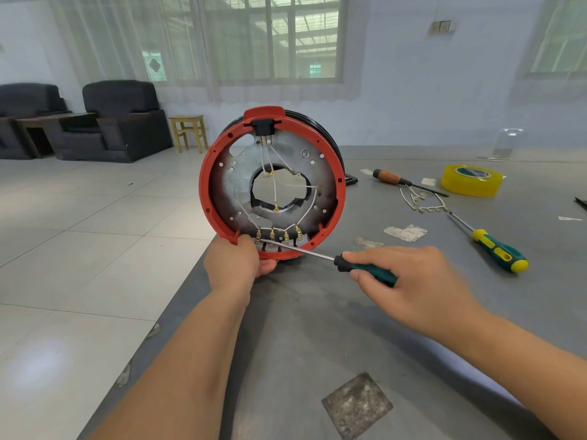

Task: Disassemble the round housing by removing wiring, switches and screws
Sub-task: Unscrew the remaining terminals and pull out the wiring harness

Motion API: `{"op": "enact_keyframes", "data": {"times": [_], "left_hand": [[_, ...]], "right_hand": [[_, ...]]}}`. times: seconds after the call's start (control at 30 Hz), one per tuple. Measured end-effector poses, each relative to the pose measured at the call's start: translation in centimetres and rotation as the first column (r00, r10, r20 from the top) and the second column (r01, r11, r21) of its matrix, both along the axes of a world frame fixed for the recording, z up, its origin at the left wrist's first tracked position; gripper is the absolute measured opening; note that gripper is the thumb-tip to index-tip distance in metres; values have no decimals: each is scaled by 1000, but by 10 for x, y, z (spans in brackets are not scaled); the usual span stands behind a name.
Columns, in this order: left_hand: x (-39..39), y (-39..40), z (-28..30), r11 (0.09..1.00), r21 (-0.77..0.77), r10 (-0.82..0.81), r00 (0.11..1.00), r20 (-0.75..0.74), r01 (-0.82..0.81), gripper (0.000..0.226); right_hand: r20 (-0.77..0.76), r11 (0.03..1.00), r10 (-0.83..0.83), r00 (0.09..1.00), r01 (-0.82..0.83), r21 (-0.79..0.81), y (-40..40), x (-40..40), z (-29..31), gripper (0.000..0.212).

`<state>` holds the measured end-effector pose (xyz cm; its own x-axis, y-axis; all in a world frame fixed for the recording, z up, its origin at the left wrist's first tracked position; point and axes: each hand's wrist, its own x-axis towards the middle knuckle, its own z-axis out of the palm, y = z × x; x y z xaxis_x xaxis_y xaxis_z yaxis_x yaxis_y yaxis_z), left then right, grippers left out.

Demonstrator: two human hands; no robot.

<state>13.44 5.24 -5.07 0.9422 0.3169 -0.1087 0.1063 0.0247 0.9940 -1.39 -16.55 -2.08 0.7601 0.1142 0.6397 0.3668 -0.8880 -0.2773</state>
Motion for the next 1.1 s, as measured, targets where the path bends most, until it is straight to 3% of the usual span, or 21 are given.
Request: {"op": "enact_keyframes", "data": {"times": [0.07,0.13,0.5,0.77,0.93,1.1], "left_hand": [[0,0,-2,1000,23,0,1000,20,-1,14],[0,0,-3,999,42,0,999,41,-2,14],[-2,-1,-5,996,84,14,997,75,-21,13],[-1,0,-8,996,85,7,997,77,-13,14],[3,1,-7,998,-56,33,998,56,-30,12],[4,3,-7,995,-102,28,998,48,-23,10]], "right_hand": [[-92,985,-7,996,23,173,2,1,4,24],[-125,972,-4,992,33,231,5,-1,10,22],[-183,994,-95,979,104,45,21,-16,26,25],[-262,978,-137,955,87,-192,36,-26,24,28],[-383,997,-51,922,23,-77,42,-27,14,18],[-451,1000,-10,892,14,6,47,-24,-1,36]]}}
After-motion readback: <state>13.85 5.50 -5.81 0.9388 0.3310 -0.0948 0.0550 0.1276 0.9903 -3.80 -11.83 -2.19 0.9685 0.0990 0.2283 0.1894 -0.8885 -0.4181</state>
